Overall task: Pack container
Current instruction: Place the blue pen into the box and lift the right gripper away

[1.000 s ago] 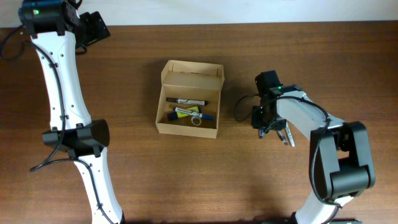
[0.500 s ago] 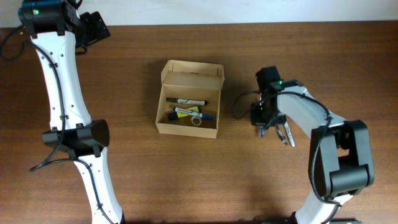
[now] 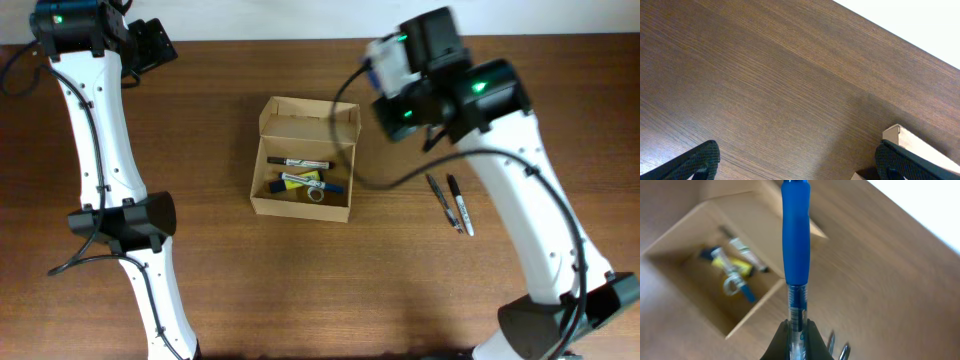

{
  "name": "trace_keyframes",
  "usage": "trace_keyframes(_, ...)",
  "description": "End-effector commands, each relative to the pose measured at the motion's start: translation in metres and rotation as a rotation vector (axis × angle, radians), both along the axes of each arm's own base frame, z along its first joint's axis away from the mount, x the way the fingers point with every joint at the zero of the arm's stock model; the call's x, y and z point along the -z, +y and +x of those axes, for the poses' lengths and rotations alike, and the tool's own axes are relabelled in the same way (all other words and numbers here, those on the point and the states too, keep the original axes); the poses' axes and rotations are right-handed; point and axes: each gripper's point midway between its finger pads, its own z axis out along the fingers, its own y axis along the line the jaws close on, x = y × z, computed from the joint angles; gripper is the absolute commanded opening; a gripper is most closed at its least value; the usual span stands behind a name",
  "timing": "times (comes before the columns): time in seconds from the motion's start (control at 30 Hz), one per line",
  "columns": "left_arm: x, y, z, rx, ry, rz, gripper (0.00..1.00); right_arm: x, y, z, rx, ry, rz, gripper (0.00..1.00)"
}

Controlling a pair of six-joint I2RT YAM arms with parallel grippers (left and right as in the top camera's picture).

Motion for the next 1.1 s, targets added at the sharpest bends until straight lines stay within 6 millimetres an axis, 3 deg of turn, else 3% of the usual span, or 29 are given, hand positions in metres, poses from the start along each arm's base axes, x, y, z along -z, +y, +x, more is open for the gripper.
trace_keyframes(0.0,-0.004,0.005,0.000,-0.003,-0.012,0.018,1.00,0.022,0.042,-0.017,-0.331,-0.007,-0.134,0.04)
trace_keyframes(0.13,-0.004,0.005,0.000,-0.003,-0.012,0.018,1.00,0.053,0.083,-0.024,-0.568,-0.008,-0.226,0.04)
trace_keyframes(0.33,-0.004,0.005,0.000,-0.003,-0.012,0.018,1.00,0.106,0.108,-0.017,-0.647,0.065,-0.253,0.04)
trace_keyframes(0.63,-0.004,0.005,0.000,-0.004,-0.012,0.018,1.00,0.208,0.104,-0.025,-0.671,0.317,-0.324,0.04)
trace_keyframes(0.8,-0.004,0.005,0.000,-0.003,-0.012,0.018,1.00,0.242,0.103,-0.028,-0.622,0.400,-0.329,0.04)
trace_keyframes(0.9,-0.004,0.005,0.000,-0.003,-0.012,0.018,1.00,0.243,0.103,-0.028,-0.613,0.402,-0.329,0.04)
trace_keyframes(0.97,-0.004,0.005,0.000,-0.003,-0.012,0.018,1.00,0.234,0.101,-0.023,-0.568,0.380,-0.334,0.27)
trace_keyframes(1.07,-0.004,0.005,0.000,-0.003,-0.012,0.018,1.00,0.210,0.101,-0.015,-0.498,0.325,-0.324,0.40)
